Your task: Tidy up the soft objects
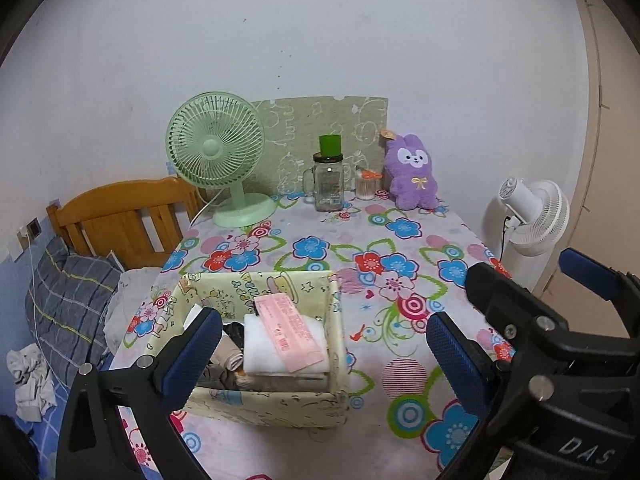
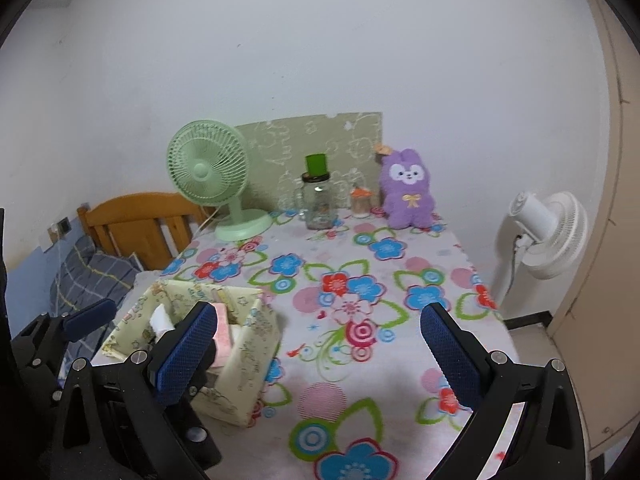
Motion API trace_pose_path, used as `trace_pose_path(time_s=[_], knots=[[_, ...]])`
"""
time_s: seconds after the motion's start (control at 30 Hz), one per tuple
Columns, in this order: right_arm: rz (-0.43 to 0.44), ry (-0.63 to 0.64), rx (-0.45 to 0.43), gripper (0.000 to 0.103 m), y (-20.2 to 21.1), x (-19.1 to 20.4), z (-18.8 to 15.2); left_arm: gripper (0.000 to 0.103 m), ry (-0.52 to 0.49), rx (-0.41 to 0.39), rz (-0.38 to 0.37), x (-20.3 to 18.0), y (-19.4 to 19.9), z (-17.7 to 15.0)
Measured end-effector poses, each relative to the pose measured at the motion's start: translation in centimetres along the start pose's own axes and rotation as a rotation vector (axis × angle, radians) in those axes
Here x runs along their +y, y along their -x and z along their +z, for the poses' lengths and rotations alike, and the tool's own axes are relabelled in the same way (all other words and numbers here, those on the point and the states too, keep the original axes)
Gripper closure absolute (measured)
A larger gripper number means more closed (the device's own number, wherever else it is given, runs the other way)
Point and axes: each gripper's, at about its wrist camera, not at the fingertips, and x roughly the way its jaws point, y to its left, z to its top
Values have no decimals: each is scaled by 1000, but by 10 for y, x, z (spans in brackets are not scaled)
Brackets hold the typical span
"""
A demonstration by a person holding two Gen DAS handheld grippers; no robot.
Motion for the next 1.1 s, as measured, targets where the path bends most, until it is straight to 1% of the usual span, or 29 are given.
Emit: trace_pose_path(time_s=[0.2,0.43,0.73,1.1], knots=[[-54,4,-29,0,19,-15,2,0,-3,-12,-15,-10,11,1],[-99,6,-52,0,36,-31,2,0,-1,-29,8,-16,20,2],[-126,-26,-73,0,55,-44,-6,0,-15,-49,6,-18,34,-2],[-139,-62,-81,0,64,-50,-14,0,-28,-59,-2,-21,42,-7]])
